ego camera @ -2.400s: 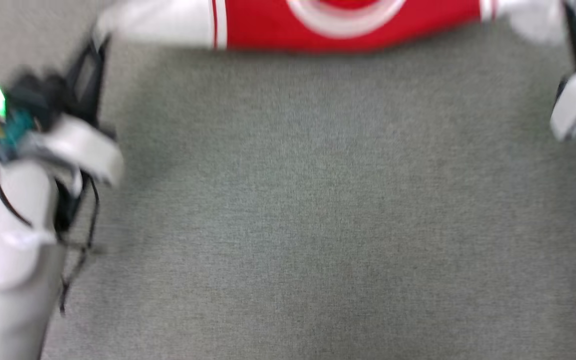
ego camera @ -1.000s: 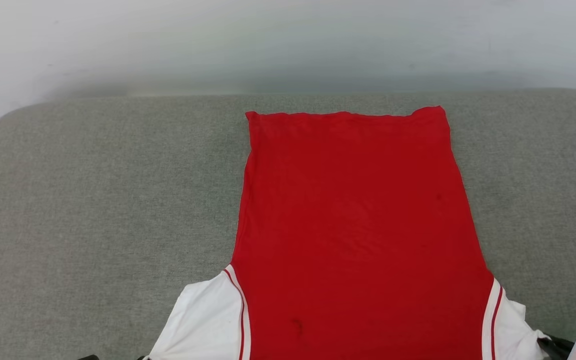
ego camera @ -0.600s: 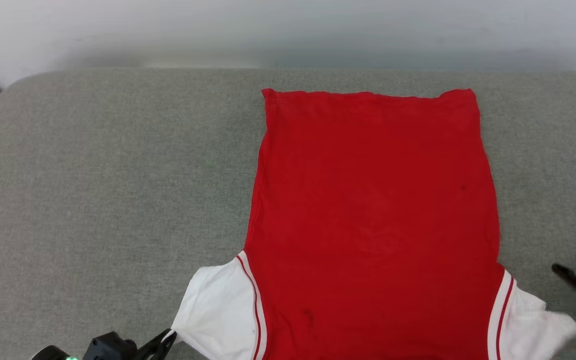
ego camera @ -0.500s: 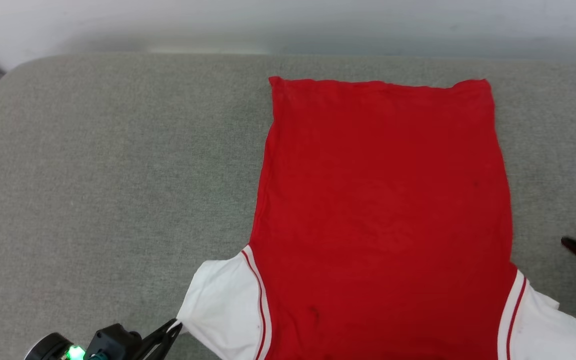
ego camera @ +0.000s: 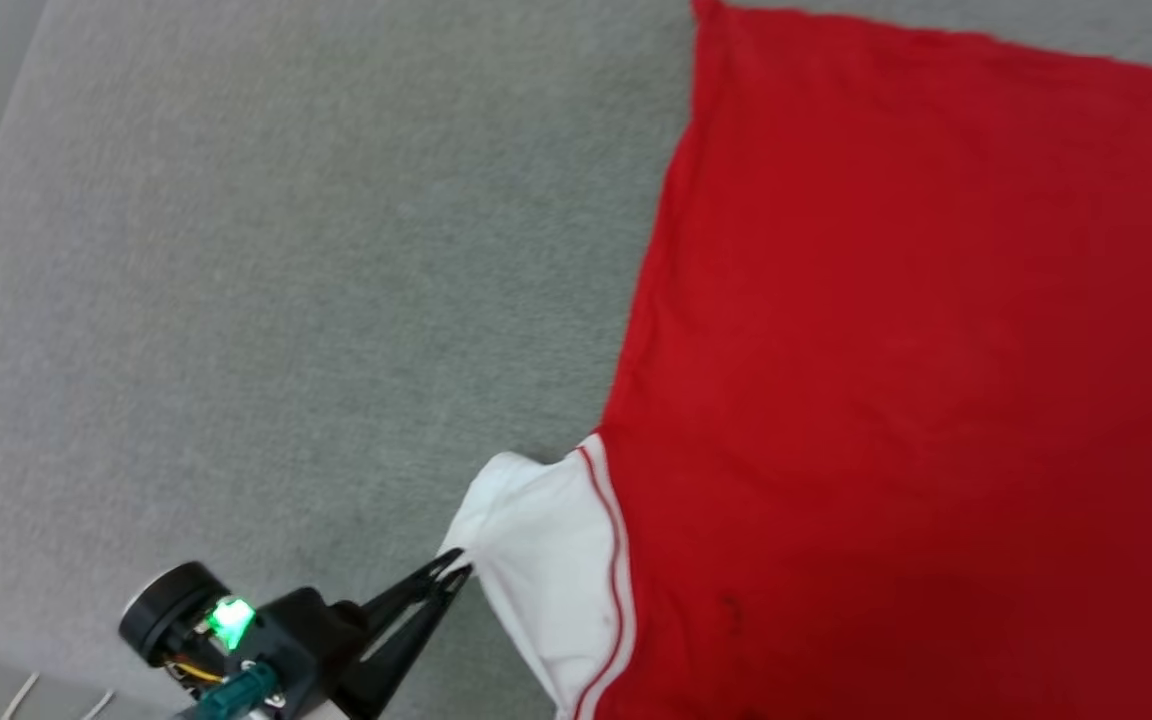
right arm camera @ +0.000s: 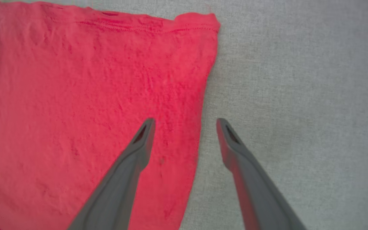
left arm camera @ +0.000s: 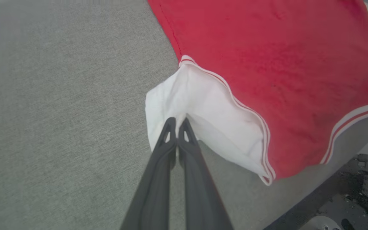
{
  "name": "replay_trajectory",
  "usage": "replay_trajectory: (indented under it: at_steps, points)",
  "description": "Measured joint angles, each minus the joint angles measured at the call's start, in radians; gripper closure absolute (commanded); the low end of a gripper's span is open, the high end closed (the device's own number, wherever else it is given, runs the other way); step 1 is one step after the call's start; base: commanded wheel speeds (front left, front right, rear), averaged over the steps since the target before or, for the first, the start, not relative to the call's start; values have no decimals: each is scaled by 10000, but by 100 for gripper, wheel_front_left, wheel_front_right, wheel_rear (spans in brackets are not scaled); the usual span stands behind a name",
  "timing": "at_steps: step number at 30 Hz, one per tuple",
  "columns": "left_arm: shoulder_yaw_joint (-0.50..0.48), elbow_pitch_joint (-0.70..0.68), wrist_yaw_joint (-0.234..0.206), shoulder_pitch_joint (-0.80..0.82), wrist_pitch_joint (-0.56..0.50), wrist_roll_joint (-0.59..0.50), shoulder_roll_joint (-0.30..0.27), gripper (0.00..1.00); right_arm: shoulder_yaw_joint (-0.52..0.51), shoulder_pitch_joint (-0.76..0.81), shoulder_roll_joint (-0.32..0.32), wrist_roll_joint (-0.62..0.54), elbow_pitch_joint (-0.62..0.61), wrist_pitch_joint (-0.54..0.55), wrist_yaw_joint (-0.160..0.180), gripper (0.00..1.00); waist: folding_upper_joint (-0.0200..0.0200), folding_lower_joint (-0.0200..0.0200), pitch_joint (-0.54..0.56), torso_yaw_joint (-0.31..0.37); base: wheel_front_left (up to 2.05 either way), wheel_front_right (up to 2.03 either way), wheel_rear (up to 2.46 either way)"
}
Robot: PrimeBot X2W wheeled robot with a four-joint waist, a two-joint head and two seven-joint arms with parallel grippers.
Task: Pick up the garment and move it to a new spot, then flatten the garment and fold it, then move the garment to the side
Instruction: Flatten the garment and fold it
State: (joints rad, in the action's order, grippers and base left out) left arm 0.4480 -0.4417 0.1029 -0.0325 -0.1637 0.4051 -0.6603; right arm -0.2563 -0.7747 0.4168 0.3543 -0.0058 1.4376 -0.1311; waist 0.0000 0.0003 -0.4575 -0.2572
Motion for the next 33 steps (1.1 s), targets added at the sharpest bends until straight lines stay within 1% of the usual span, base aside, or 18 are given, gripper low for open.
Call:
replay_trajectory:
  at_steps: [2,4,7,10,15,21,22,24,30,33]
  points:
    - [102,-242,25,160,-38,50,113,100,-270,-518,-132,-669,318,355,2,0,0,0,-276,-308,0,0,0]
    - [163,-435,29,291,-98,36,123,100,-449,-872,-46,-1294,510,520,2,0,0,0,-538,-597,0,0,0]
    - [153,-598,25,461,-96,21,150,100,-949,-1342,-31,-2031,782,688,2,0,0,0,-916,-971,0,0,0]
    - [159,-688,25,588,-94,-36,146,100,-1179,-1524,-48,-2554,959,769,2,0,0,-1,-1251,-1270,0,0,0]
    - [151,-683,25,660,-2,-56,142,100,-1329,-1869,-295,-2968,1074,748,2,0,0,-1,-1708,-1539,0,0,0]
    - [176,-546,27,786,98,-58,151,100,-1221,-1821,-453,-3195,1114,656,2,0,0,-1,-1959,-1577,0,0,0]
    - [178,-523,27,791,98,-56,151,100,-1241,-1793,-479,-3196,1131,604,2,42,0,-1,-1965,-1565,0,0,0]
    - [182,-479,27,808,115,-56,153,100,-1277,-1684,-518,-3200,1145,569,2,100,0,-2,-1952,-1538,0,0,0]
    - [123,-360,6,829,169,-33,125,100,-1300,-1295,-725,-3070,1248,422,2,100,0,-2,-1704,-1375,0,0,0]
    - [79,-268,-61,817,180,136,144,100,-1271,-815,-826,-2922,1220,366,2,100,0,-2,-1440,-1236,0,0,0]
